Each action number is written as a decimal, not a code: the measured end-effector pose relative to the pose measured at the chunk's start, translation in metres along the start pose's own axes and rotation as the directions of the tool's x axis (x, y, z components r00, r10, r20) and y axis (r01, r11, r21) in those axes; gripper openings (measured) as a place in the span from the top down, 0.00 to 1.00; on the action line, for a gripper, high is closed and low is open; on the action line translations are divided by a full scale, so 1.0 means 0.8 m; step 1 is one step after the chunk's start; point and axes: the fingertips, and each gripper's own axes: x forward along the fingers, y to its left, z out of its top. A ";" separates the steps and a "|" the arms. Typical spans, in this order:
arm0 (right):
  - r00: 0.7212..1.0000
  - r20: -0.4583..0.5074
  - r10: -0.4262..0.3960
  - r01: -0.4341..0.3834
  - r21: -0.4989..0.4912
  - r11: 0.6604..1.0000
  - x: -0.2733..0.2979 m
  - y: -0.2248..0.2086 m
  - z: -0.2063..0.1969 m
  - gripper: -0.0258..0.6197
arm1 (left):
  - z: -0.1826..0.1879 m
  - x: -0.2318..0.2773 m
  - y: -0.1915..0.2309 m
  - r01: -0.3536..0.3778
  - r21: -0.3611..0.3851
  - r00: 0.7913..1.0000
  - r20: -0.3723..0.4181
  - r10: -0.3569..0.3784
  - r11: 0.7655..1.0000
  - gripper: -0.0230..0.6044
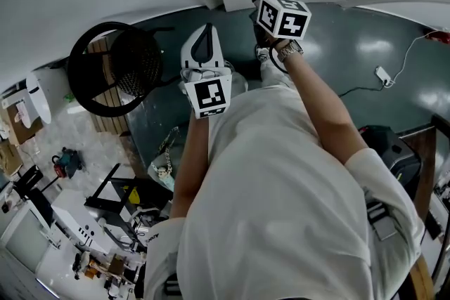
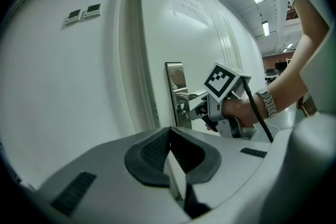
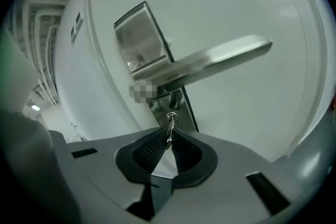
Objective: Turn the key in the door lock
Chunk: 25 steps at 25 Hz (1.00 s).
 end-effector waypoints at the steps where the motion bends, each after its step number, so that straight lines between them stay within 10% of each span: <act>1: 1.000 -0.001 -0.026 0.026 -0.043 0.999 0.000 0.000 0.000 0.92 | -0.002 -0.001 0.003 0.006 0.000 1.000 0.002 -0.006 1.000 0.95; 7: 0.984 0.011 -0.176 0.173 -0.258 0.951 -0.001 0.001 -0.002 0.91 | -0.013 -0.010 0.020 0.035 0.002 0.999 0.017 -0.035 0.999 0.95; 25: 0.908 0.143 -0.394 0.385 -0.659 0.646 -0.003 0.015 -0.002 0.89 | -0.024 -0.034 0.063 0.052 -0.038 0.997 0.060 -0.049 0.998 0.95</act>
